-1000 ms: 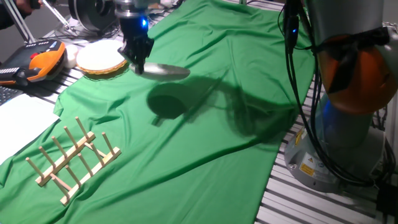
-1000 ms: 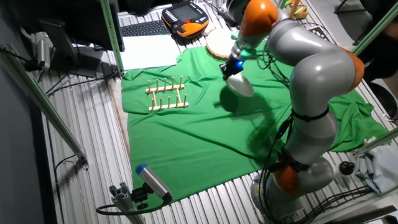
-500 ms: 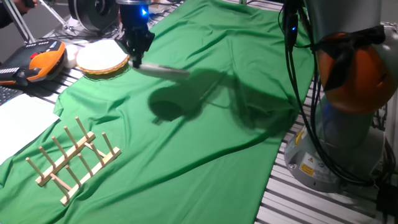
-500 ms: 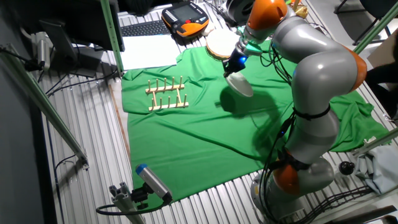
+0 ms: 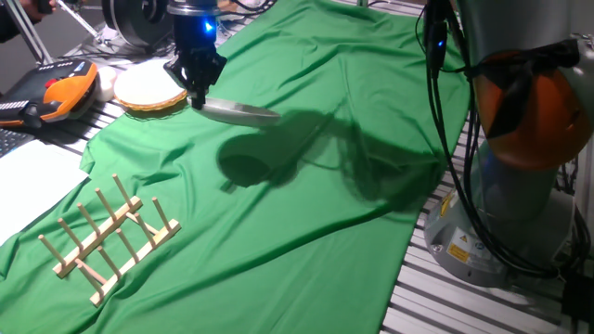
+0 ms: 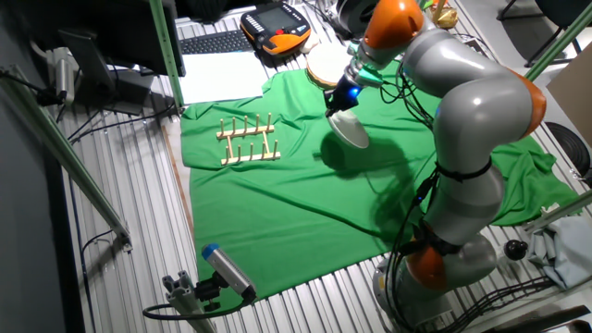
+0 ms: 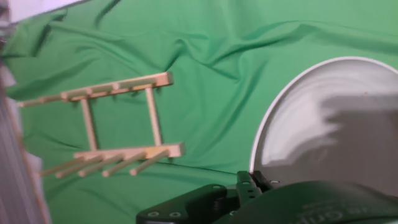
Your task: Put the dish on the dish rack
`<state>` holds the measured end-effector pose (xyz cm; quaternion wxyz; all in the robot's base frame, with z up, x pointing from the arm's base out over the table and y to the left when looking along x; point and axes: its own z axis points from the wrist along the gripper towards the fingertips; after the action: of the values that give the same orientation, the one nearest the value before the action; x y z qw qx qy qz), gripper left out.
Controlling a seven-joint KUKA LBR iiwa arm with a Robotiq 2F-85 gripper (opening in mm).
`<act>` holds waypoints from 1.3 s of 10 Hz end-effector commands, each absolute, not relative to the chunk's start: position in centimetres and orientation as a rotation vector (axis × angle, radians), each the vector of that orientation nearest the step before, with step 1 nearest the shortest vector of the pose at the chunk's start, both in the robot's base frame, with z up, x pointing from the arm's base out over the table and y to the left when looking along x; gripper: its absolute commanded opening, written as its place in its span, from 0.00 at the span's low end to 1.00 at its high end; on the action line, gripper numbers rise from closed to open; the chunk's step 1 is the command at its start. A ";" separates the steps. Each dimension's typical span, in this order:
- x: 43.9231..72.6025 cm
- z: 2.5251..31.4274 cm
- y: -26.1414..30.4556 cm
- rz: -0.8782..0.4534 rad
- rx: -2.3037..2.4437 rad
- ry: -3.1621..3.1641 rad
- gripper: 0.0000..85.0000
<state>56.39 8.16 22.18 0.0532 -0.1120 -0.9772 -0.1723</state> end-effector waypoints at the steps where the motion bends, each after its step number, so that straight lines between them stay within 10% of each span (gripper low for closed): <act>1: 56.4 22.2 8.1 -0.507 -0.317 -2.970 0.00; 13: 56.4 22.2 8.1 -0.633 0.024 -2.932 0.00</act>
<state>56.39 8.12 22.16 0.0705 0.0095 -0.9749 -0.2110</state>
